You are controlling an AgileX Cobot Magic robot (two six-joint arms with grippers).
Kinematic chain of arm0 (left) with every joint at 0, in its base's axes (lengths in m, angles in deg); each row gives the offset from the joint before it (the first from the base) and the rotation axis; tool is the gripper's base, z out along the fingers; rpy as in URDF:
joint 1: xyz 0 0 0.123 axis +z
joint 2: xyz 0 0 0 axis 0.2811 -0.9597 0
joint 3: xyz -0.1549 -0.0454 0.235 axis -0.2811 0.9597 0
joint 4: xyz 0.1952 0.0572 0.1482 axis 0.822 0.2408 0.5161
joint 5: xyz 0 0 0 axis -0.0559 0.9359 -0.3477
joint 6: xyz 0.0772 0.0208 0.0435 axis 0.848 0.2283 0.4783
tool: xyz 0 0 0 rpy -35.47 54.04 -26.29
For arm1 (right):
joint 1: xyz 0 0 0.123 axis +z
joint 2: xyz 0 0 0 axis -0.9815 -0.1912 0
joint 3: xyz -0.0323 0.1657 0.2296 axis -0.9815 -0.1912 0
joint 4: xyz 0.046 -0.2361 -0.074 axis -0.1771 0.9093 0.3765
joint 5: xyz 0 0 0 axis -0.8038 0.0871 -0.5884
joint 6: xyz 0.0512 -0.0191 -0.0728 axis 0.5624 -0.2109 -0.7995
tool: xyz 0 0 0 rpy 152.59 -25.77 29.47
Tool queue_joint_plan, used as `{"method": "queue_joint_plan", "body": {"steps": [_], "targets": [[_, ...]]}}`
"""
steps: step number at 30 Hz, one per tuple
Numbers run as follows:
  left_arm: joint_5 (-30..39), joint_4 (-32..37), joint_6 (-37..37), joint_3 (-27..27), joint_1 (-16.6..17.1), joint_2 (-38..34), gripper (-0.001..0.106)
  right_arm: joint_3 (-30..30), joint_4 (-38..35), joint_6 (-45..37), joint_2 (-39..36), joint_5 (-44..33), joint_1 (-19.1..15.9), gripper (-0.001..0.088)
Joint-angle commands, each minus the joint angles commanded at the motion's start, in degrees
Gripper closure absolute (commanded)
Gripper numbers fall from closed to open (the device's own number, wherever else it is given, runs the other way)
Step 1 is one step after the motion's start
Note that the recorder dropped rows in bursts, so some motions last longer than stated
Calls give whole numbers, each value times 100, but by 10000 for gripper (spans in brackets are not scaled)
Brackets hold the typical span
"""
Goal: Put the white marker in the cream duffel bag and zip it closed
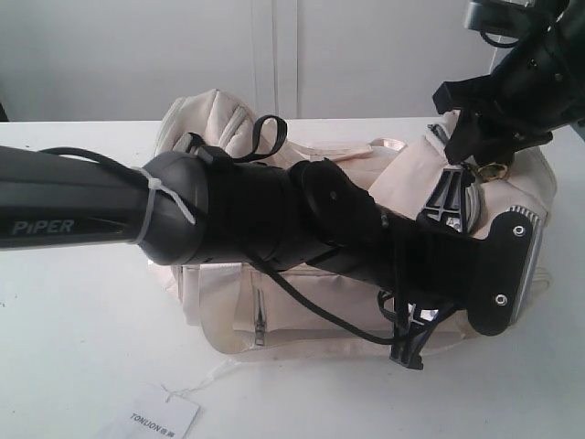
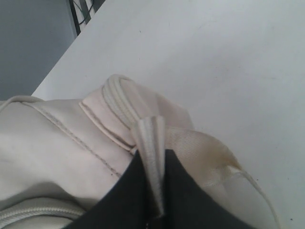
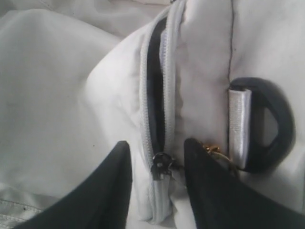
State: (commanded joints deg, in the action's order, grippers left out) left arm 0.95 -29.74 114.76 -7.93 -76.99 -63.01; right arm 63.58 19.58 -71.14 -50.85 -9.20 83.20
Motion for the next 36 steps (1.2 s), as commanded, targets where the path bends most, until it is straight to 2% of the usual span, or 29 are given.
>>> {"method": "queue_joint_plan", "body": {"steps": [2, 5, 10, 13, 36], "targets": [[0, 0, 0, 0, 0, 0, 1053, -47, 0, 12, 1, -1, 0, 517], [-10, 0, 0, 0, 0, 0, 1053, -43, 0, 12, 1, -1, 0, 585], [-10, 0, 0, 0, 0, 0, 1053, -43, -20, 12, 1, 61, 0, 789], [-10, 0, 0, 0, 0, 0, 1053, -43, -20, 12, 1, 169, 0, 870], [849, 24, 40, 0, 0, 0, 1053, -43, -404, -7, 1, 1667, 0, 868]]}}
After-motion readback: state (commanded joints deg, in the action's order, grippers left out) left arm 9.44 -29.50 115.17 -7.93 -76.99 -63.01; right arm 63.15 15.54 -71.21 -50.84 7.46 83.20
